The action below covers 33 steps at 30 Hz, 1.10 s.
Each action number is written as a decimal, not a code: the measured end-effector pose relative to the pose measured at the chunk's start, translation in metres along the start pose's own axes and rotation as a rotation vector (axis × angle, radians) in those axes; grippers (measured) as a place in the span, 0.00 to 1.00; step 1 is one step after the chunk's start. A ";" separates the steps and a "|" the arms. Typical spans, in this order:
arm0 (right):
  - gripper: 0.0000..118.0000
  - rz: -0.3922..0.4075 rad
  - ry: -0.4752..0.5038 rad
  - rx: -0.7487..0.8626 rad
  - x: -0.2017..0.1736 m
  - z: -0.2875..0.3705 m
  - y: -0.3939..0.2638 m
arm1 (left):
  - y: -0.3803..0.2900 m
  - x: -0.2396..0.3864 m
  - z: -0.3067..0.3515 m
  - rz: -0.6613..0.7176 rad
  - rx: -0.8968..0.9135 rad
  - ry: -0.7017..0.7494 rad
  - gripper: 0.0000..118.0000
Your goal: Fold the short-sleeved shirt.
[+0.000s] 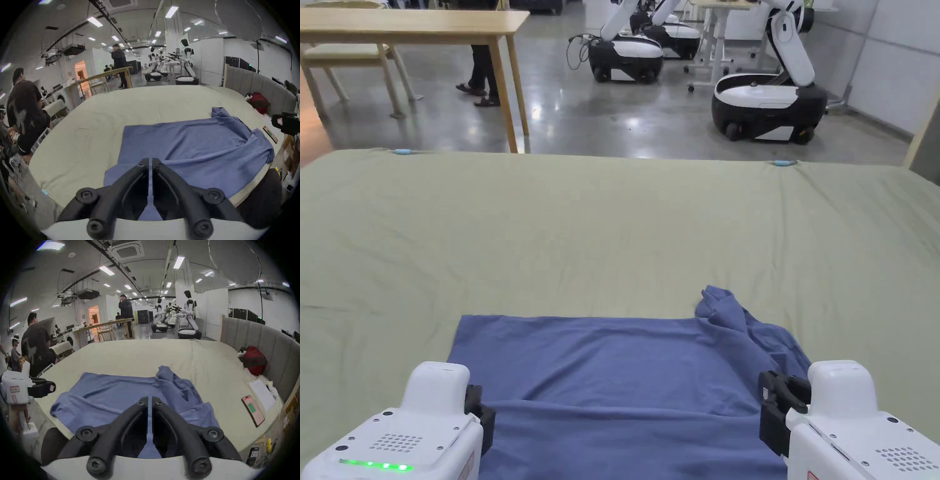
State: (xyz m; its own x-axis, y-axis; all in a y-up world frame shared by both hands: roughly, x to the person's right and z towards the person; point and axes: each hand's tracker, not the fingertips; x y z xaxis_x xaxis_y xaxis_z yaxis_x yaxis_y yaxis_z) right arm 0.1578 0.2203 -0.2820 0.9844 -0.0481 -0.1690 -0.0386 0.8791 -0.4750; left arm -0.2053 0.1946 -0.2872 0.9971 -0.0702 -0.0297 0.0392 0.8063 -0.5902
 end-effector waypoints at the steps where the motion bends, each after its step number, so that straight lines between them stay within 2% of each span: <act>1: 0.05 0.010 -0.008 0.002 -0.001 -0.002 -0.001 | -0.002 -0.002 -0.005 -0.010 0.003 0.015 0.02; 3: 0.05 0.031 -0.015 -0.005 0.001 -0.006 0.000 | 0.002 -0.009 -0.014 -0.010 -0.012 0.018 0.02; 7: 0.05 0.009 -0.006 -0.018 0.011 -0.014 0.004 | 0.021 -0.027 -0.050 -0.032 -0.042 0.049 0.03; 8: 0.05 0.011 -0.010 -0.023 0.012 -0.017 0.004 | 0.029 -0.033 -0.065 -0.038 -0.052 0.058 0.04; 9: 0.05 0.017 -0.014 -0.027 0.015 -0.021 0.005 | 0.039 -0.039 -0.081 -0.033 -0.064 0.061 0.12; 11: 0.05 0.019 -0.021 -0.041 0.020 -0.030 0.007 | 0.054 -0.051 -0.112 -0.030 -0.082 0.077 0.86; 12: 0.05 0.017 -0.025 -0.050 0.023 -0.034 0.009 | 0.060 -0.057 -0.133 -0.032 -0.114 0.095 1.00; 13: 0.05 0.013 -0.028 -0.057 0.027 -0.038 0.010 | 0.066 -0.063 -0.154 -0.029 -0.153 0.107 0.99; 14: 0.05 0.011 -0.036 -0.066 0.030 -0.042 0.010 | 0.074 -0.069 -0.169 -0.031 -0.106 0.082 1.00; 17: 0.05 0.021 -0.066 -0.092 0.042 -0.054 0.015 | 0.093 -0.080 -0.229 -0.014 -0.282 0.111 1.00; 21: 0.05 0.027 -0.109 -0.157 0.065 -0.077 0.020 | 0.104 -0.086 -0.287 -0.018 -0.332 0.159 0.99; 24: 0.05 0.024 -0.151 -0.233 0.090 -0.108 0.027 | 0.095 -0.076 -0.313 -0.092 -0.441 0.165 0.97; 26: 0.07 -0.015 -0.159 -0.276 0.108 -0.138 0.034 | 0.096 -0.077 -0.299 -0.075 -0.387 0.163 0.93; 27: 0.18 -0.027 -0.164 -0.301 0.118 -0.158 0.038 | 0.100 -0.076 -0.291 -0.058 -0.374 0.107 0.80; 28: 0.49 -0.028 -0.164 -0.344 0.125 -0.177 0.041 | 0.102 -0.074 -0.284 -0.041 -0.357 0.047 0.45; 29: 0.75 -0.023 -0.180 -0.388 0.131 -0.199 0.045 | 0.105 -0.061 -0.256 -0.045 -0.333 0.013 0.14; 30: 0.92 -0.014 -0.203 -0.407 0.137 -0.220 0.046 | 0.106 -0.052 -0.245 -0.117 -0.320 0.080 0.06; 31: 0.99 -0.007 -0.216 -0.402 0.143 -0.239 0.046 | 0.107 -0.044 -0.236 -0.160 -0.312 0.089 0.06; 32: 0.98 0.001 -0.234 -0.397 0.146 -0.254 0.047 | 0.107 -0.038 -0.227 -0.159 -0.307 0.070 0.06; 33: 0.98 0.003 -0.244 -0.422 0.150 -0.271 0.048 | 0.109 -0.061 -0.255 -0.152 -0.304 0.056 0.06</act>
State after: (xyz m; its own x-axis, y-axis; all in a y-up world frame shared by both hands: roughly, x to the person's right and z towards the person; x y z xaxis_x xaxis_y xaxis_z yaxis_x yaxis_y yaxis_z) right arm 0.2566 0.1264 -0.5641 0.9937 0.1112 0.0127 -0.0579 0.6079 -0.7919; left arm -0.2783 0.1374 -0.5553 0.9759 -0.2147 0.0379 0.1573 0.5728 -0.8045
